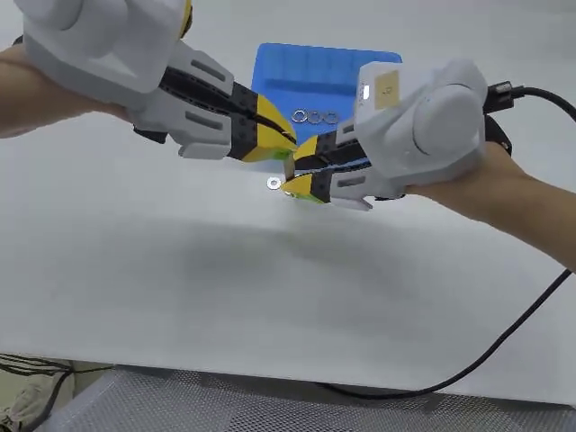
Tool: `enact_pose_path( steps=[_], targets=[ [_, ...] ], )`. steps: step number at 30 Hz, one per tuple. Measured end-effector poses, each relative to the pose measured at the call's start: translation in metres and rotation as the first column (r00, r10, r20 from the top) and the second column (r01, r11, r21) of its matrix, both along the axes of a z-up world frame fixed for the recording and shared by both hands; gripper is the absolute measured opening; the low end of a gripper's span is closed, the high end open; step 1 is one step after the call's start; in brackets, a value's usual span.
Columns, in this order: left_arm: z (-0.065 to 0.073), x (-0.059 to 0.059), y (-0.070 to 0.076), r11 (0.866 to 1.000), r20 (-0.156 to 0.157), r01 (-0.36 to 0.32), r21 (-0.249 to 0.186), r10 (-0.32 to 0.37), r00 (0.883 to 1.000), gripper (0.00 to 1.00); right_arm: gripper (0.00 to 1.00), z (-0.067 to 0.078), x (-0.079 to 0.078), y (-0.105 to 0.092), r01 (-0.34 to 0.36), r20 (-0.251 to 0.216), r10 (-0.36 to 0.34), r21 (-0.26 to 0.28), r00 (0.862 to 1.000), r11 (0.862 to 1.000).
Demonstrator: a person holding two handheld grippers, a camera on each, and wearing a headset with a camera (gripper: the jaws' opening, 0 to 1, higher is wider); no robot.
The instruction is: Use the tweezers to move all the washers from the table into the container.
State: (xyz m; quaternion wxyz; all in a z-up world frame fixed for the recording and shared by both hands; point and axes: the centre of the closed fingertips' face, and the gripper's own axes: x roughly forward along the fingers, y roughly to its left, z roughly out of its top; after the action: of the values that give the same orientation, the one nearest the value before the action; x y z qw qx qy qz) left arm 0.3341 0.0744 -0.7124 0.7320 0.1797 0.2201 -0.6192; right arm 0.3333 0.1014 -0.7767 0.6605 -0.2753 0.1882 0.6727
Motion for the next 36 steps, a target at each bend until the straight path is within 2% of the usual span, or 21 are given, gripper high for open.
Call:
enact_pose_path(
  steps=[6,14,17,25,36],
  targets=[
    [-0.002,-0.001,0.002,1.0,-0.009,-0.006,0.003,0.006,1.0,0.05,0.13,-0.003,-0.002,0.002,-0.006,-0.005,0.006,-0.006,1.0,1.0],
    [-0.001,-0.002,0.0,1.0,0.0,-0.001,0.003,0.001,1.0,0.05,0.13,-0.005,-0.003,0.001,-0.016,0.012,0.016,-0.022,1.0,1.0],
    [-0.001,-0.002,-0.001,1.0,-0.001,0.001,0.002,-0.001,1.0,0.05,0.13,-0.004,-0.004,0.002,-0.011,-0.008,0.011,-0.016,1.0,1.0],
    [0.0,-0.004,-0.006,1.0,-0.003,0.005,-0.003,-0.005,1.0,0.05,0.12,-0.003,-0.002,0.002,-0.008,-0.009,0.008,-0.01,1.0,1.0],
    [0.0,-0.009,-0.009,1.0,-0.024,0.019,-0.001,-0.019,1.0,0.06,0.09,-0.003,-0.006,0.001,-0.028,-0.011,0.028,-0.011,1.0,1.0]
  ],
)
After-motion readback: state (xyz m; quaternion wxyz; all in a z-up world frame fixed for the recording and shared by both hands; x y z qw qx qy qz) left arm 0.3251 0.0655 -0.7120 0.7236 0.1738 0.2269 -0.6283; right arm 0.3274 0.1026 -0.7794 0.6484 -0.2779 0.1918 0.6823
